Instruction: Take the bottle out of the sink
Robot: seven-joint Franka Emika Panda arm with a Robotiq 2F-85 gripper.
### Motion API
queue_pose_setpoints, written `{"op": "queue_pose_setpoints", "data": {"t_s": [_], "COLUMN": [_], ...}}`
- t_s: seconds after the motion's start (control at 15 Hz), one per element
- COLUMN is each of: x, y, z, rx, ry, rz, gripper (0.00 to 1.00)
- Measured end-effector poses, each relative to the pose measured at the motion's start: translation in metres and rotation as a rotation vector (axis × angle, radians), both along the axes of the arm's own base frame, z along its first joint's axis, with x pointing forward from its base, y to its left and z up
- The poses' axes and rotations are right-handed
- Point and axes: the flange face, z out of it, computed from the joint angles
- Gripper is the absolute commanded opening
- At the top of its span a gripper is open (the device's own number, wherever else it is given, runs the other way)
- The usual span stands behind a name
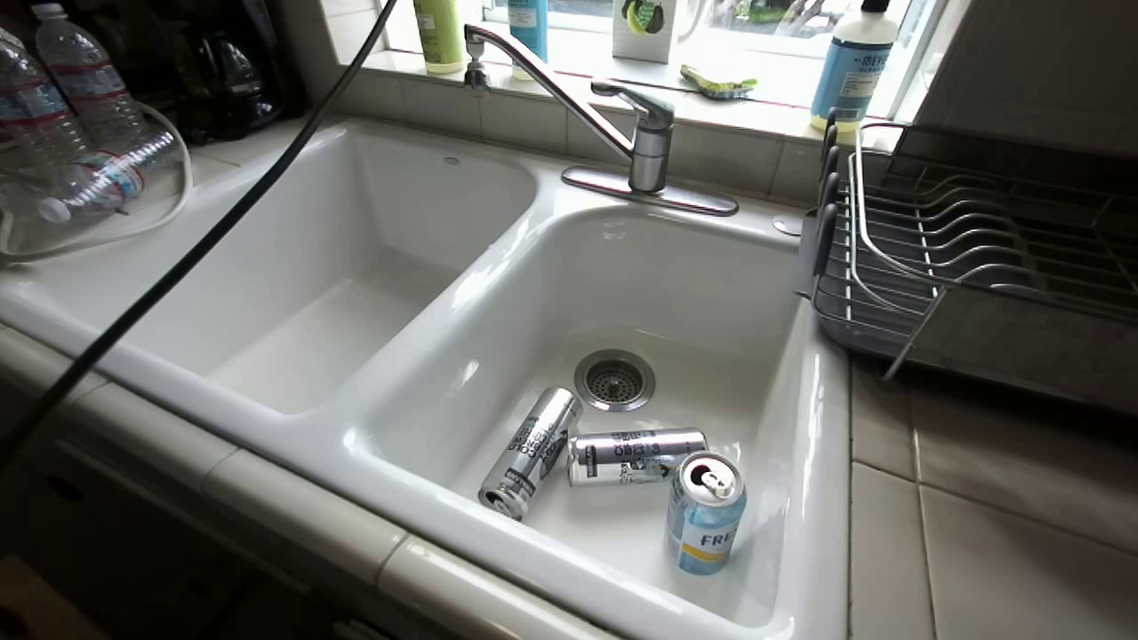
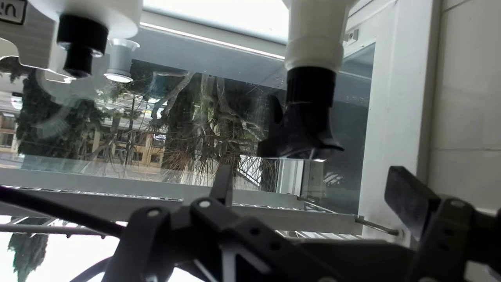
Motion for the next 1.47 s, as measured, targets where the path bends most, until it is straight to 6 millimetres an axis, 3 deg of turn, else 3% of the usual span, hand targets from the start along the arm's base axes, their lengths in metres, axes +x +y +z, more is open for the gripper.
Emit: {"op": "queue_pose_setpoints", "data": {"t_s": [0.27,0.53,1.07,1.47], "x": [-0.026,-0.068,-0.159,-0.211], "y": [-0.017,-0.031,-0.071,-0.095], "z": [0.028,0.044,0.047,0.041], "rx": [-0.041,-0.126,-0.211,-0.215], "ry": [0.074,0.195,0.428,0.514], "rz": [0.001,0.051,0.14,0.187], "gripper": [1.0,1.0,1.0,1.0]}}
